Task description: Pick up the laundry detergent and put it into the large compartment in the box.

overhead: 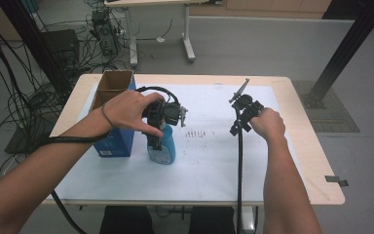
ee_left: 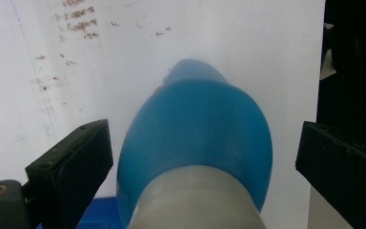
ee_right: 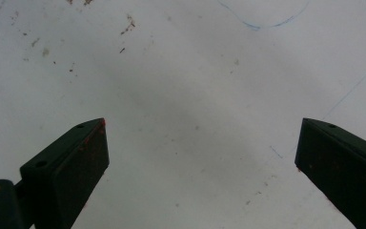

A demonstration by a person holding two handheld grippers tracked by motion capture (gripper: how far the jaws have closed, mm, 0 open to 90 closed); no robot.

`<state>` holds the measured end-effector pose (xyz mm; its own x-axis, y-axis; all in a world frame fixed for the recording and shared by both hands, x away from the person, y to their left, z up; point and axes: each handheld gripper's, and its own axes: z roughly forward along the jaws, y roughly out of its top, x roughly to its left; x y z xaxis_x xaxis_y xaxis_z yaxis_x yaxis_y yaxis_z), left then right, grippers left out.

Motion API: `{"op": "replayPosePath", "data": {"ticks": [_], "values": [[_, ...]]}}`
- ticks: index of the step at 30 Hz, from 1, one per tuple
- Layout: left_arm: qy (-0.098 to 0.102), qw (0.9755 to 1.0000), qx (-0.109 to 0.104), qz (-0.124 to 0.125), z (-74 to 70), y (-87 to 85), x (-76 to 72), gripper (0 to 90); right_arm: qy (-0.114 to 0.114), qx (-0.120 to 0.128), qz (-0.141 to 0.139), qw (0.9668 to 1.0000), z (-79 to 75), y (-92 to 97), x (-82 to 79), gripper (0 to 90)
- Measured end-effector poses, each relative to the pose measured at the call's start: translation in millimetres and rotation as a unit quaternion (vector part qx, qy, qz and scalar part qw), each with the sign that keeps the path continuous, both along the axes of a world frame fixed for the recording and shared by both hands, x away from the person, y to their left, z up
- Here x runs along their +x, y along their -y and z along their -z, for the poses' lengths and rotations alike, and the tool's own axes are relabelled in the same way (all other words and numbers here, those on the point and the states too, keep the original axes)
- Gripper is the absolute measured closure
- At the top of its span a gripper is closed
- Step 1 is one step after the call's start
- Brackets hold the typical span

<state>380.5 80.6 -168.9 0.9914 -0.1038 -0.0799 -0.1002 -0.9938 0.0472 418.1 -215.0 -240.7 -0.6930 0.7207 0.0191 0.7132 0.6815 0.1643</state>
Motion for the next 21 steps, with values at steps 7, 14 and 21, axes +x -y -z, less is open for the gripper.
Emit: {"op": "replayPosePath", "data": {"ticks": [7, 14, 21], "values": [[0.001, 1.0000, -0.001, -0.001, -0.9, -0.3, 0.6, 5.5, 0.001, -0.003, 0.000, 1.0000, -0.9, -0.4, -0.1, 3.9], [0.001, 1.0000, -0.001, -0.004, -2.6, -1.5, 1.0, 5.5, 0.001, -0.001, 0.000, 1.0000, -0.6, -0.3, -0.2, 4.0], [-0.003, 1.0000, 0.000, -0.004, -0.7, -1.2, 0.9, 5.5, 0.001, 0.000, -0.001, 1.0000, -0.3, -0.7, 0.0, 4.0]]}}
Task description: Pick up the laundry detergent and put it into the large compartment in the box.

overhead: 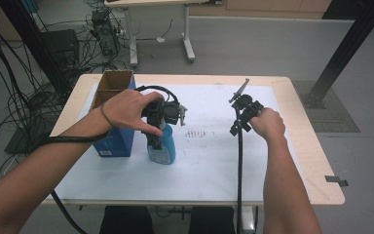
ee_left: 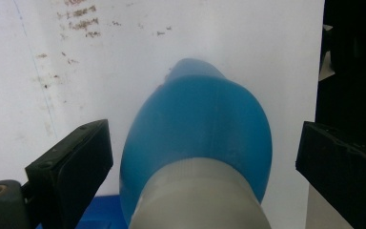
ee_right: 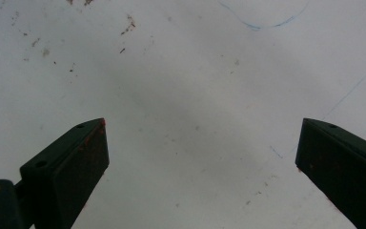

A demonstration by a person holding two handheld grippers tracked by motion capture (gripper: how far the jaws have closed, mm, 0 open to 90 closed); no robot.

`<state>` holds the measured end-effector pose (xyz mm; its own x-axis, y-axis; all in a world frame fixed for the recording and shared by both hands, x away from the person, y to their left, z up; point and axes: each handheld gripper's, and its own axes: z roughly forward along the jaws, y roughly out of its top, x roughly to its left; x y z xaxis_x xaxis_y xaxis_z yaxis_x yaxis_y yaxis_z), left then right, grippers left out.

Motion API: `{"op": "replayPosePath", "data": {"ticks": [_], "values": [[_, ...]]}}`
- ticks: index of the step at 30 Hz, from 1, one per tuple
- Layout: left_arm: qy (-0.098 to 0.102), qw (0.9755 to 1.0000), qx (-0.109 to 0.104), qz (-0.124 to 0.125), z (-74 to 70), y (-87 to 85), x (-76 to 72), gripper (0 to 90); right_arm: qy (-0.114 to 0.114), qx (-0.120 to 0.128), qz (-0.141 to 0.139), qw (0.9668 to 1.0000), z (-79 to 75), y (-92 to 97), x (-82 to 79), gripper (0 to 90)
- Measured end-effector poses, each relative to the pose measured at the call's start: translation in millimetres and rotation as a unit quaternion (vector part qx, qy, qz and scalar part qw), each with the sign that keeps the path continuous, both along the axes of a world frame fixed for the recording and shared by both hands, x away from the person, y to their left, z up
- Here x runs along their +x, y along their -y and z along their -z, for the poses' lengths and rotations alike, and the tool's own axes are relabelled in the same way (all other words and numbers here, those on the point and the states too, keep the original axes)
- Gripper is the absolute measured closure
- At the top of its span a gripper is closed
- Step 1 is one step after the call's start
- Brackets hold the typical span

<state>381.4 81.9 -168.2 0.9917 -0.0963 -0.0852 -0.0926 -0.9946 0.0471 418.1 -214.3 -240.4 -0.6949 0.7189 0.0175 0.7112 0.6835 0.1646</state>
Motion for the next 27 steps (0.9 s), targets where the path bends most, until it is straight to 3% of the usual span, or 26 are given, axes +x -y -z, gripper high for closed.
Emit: {"op": "replayPosePath", "data": {"ticks": [27], "values": [[-0.007, 1.0000, -0.003, -0.002, 1.0, -0.8, 2.8, 5.0, 0.001, -0.002, 0.001, 1.0000, -2.0, -0.4, -0.1, 4.0]]}}
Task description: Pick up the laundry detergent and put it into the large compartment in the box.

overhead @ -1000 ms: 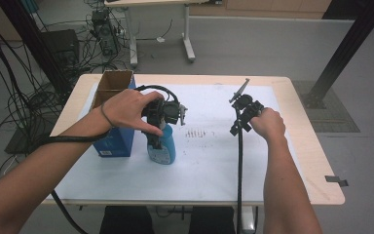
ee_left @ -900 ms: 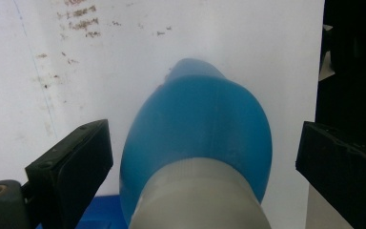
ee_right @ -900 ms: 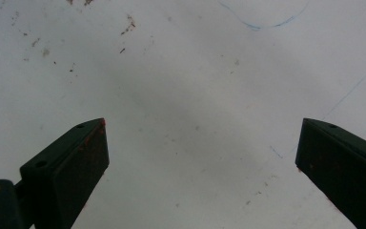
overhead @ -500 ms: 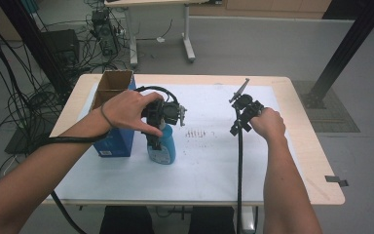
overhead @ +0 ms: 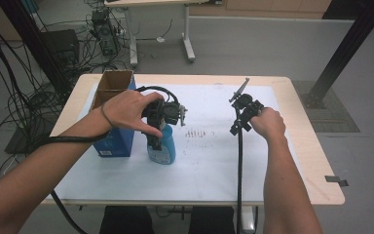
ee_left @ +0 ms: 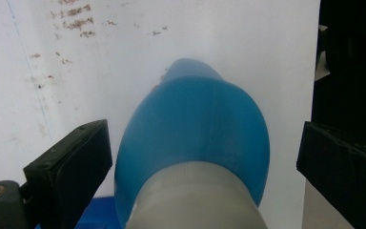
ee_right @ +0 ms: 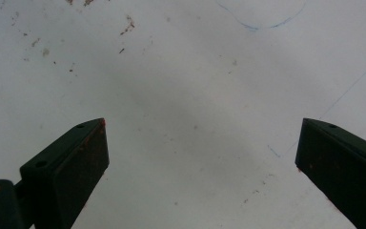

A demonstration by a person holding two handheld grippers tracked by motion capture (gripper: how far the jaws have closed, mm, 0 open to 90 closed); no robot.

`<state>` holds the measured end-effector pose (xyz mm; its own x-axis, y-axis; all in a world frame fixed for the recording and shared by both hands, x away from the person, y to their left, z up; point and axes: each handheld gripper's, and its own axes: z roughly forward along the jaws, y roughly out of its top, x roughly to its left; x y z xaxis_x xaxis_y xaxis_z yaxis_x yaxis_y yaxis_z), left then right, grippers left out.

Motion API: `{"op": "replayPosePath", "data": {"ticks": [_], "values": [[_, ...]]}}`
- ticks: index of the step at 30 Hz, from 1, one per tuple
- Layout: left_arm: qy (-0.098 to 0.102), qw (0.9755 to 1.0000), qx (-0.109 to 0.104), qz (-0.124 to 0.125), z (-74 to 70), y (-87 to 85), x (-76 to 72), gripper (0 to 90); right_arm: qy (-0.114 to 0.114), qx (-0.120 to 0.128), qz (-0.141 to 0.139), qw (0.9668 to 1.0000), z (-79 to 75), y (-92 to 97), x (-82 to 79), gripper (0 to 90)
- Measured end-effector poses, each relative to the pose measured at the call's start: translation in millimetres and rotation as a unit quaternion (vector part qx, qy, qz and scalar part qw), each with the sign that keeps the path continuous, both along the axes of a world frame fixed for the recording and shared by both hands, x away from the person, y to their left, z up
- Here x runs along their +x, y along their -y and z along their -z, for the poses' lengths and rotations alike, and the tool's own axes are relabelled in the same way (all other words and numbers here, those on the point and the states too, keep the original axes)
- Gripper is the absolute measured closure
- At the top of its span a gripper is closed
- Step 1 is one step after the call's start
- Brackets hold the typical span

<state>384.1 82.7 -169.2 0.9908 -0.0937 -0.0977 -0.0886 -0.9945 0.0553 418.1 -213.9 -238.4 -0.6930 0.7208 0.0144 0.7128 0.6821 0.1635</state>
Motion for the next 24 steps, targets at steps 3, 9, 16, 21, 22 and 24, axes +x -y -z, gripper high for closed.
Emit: {"op": "replayPosePath", "data": {"ticks": [3, 9, 16, 21, 22, 24], "values": [[-0.001, 1.0000, 0.001, 0.001, 0.2, 0.8, 0.2, 5.0, 0.000, -0.002, 0.000, 1.0000, -0.6, -0.1, -0.1, 4.0], [-0.002, 1.0000, 0.003, 0.001, 1.2, 1.7, 0.6, 5.3, 0.001, -0.002, 0.002, 1.0000, -1.3, 0.5, -0.8, 4.0], [0.000, 1.0000, -0.001, 0.000, 0.9, 0.2, 0.5, 5.6, 0.001, 0.000, 0.002, 1.0000, -1.0, 1.5, -1.0, 3.9], [-0.001, 1.0000, 0.000, 0.001, 1.8, 1.3, 1.3, 5.7, 0.002, 0.000, 0.002, 1.0000, -1.3, 1.2, -1.2, 3.9], [-0.002, 1.0000, 0.001, 0.000, 2.4, 1.6, 1.3, 5.8, 0.002, 0.000, 0.002, 1.0000, -1.4, 1.1, -1.2, 4.0], [-0.005, 1.0000, 0.004, 0.000, 3.6, 2.7, 1.9, 5.8, 0.002, -0.002, 0.001, 1.0000, -1.7, 0.6, -1.2, 3.9]]}}
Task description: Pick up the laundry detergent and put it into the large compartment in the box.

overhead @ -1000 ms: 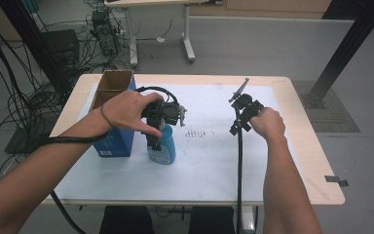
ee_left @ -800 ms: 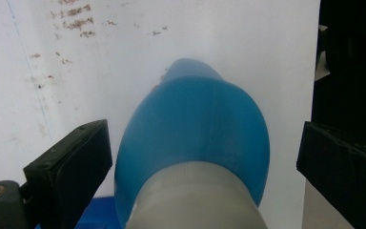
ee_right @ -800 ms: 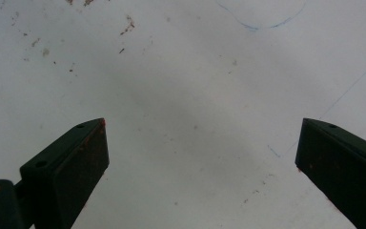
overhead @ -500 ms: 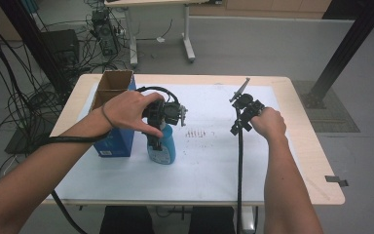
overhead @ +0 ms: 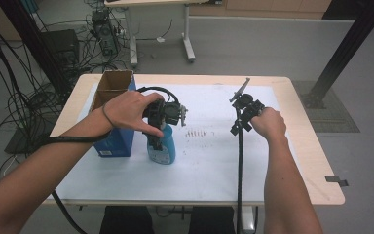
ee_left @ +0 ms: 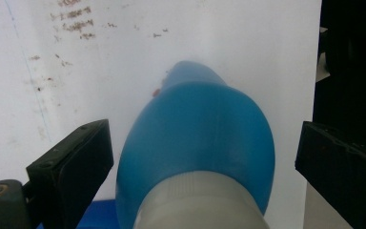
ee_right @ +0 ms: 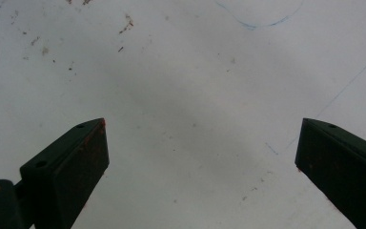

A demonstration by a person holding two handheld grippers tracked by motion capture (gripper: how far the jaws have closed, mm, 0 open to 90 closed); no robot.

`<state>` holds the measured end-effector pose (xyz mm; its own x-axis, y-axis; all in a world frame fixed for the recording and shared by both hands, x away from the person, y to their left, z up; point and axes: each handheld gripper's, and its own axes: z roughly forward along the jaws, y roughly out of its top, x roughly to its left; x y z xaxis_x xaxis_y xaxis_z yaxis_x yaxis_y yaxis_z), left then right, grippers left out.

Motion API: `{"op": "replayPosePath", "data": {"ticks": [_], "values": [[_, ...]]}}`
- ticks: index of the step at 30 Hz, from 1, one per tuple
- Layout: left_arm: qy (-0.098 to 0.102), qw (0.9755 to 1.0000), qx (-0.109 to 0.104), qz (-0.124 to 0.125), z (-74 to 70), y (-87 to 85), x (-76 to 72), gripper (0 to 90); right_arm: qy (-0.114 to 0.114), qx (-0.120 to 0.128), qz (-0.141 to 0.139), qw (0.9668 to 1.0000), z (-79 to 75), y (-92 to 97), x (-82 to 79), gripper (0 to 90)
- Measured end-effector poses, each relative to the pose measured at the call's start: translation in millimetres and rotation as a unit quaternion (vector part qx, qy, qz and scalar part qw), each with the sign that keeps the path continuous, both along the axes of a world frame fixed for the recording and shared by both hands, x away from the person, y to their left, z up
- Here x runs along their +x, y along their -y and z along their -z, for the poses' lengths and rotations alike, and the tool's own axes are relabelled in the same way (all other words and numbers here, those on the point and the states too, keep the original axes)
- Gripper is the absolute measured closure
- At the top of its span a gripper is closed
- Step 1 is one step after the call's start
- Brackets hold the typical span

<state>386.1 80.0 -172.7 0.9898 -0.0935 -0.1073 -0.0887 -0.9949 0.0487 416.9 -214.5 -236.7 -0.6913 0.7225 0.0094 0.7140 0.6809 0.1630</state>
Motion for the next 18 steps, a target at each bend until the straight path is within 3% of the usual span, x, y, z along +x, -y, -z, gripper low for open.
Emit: {"op": "replayPosePath", "data": {"ticks": [14, 18], "values": [[-0.007, 1.0000, 0.002, 0.001, 1.9, 3.3, 2.4, 8.8, 0.002, 0.000, -0.001, 1.0000, -0.6, 1.2, -1.3, 4.0], [-0.010, 0.9999, 0.003, 0.000, 3.6, 3.6, 3.5, 13.8, 0.001, -0.001, 0.000, 1.0000, -0.9, 1.2, -1.1, 3.9]]}}
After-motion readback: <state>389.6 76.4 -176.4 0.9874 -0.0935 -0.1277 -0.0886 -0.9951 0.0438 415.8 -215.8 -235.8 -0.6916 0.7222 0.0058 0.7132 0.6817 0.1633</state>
